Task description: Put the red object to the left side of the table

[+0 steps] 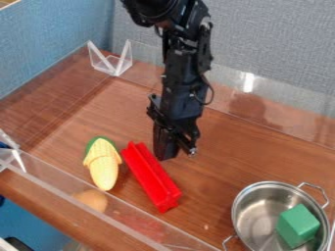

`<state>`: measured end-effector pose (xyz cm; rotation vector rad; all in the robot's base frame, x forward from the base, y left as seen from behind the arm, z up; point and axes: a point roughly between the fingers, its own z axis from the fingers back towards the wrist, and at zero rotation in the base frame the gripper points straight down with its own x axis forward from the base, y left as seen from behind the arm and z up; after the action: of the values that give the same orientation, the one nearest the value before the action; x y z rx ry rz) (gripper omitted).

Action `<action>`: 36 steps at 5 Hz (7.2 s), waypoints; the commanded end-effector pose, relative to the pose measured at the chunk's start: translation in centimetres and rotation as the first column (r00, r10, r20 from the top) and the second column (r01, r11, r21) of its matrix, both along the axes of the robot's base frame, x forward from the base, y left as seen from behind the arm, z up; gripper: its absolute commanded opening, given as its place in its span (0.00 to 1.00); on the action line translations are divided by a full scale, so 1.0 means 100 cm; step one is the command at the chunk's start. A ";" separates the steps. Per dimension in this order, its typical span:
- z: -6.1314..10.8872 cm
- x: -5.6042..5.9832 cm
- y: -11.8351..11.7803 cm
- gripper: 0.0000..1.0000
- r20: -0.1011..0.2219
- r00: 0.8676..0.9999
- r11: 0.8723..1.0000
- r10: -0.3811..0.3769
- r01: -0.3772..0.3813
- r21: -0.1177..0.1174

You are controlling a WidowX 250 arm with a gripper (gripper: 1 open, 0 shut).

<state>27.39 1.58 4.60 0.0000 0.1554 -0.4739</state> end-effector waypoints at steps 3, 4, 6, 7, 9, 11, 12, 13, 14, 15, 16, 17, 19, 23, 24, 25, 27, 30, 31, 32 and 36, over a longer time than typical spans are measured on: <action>0.024 0.006 0.016 1.00 0.074 0.996 0.999 0.052 -0.052 0.000; 0.022 0.006 0.019 0.00 0.072 0.996 0.998 0.060 -0.060 -0.003; 0.019 0.006 0.026 1.00 0.067 0.995 0.997 0.074 -0.073 -0.007; 0.017 0.005 0.028 0.00 0.064 0.995 0.997 0.078 -0.077 -0.009; 0.017 0.004 0.032 0.00 0.063 0.995 0.996 0.083 -0.082 -0.015; 0.016 0.004 0.036 0.00 0.065 0.994 0.996 0.092 -0.091 -0.022; 0.014 0.004 0.038 0.00 0.063 0.993 0.995 0.096 -0.094 -0.026; 0.014 0.003 0.039 0.00 0.063 0.993 0.995 0.098 -0.096 -0.030; 0.014 0.003 0.040 0.00 0.064 0.993 0.995 0.098 -0.096 -0.034; 0.014 0.002 0.041 0.00 0.065 0.993 0.995 0.098 -0.096 -0.038; 0.015 0.002 0.042 0.00 0.065 0.993 0.995 0.097 -0.094 -0.041; 0.016 0.001 0.043 0.00 0.067 0.993 0.995 0.096 -0.093 -0.044; 0.024 0.001 0.043 1.00 0.083 0.992 0.995 0.095 -0.092 -0.040; 0.084 0.009 0.031 1.00 0.189 0.981 0.999 0.051 -0.051 -0.002; 0.084 0.019 0.026 1.00 0.190 0.982 1.000 0.010 -0.011 0.004; 0.077 0.030 0.016 1.00 0.181 0.983 1.000 -0.016 0.017 -0.002; 0.062 0.038 0.011 1.00 0.162 0.987 0.999 0.020 -0.015 -0.030; 0.040 0.056 0.011 1.00 0.139 0.990 0.999 -0.022 0.027 -0.034; 0.034 0.061 0.012 1.00 0.132 0.991 0.999 -0.026 0.031 -0.036; 0.029 0.065 0.013 1.00 0.127 0.991 0.999 -0.029 0.034 -0.036; 0.022 0.077 0.019 1.00 0.125 0.992 0.999 -0.027 0.030 -0.025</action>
<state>34.17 3.20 5.27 -0.0143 0.0788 -0.5058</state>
